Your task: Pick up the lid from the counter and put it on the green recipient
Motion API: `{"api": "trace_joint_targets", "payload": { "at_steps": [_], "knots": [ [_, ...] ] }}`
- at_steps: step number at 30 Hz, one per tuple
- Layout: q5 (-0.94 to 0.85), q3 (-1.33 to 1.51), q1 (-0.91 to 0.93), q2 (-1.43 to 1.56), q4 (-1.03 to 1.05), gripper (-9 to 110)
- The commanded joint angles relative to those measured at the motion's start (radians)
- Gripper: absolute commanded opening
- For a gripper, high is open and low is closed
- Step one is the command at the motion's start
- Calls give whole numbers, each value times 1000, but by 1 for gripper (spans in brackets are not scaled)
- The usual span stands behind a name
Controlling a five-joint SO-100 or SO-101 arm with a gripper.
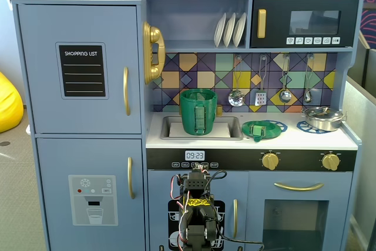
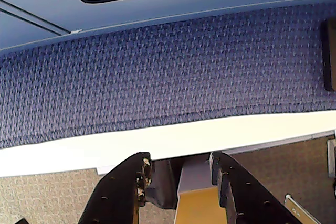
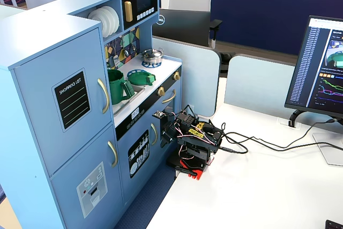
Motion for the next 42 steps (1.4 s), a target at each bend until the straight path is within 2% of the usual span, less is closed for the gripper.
{"api": "trace_joint_targets", "payload": {
  "at_steps": [1,13,18,23,28,30,42],
  "knots": [
    [-6,-3,17,-6,186,0],
    [-11,-3,41,-6,153,0],
    [-26,-117,204,-61,-150,0],
    [-179,-402,407,-259,-483,3],
    [-178,-469,552,-377,-1045,25],
    [-199,-477,588,-440,-1197,29],
    [-187,-600,624,-673,-1376,32]
  ]
}}
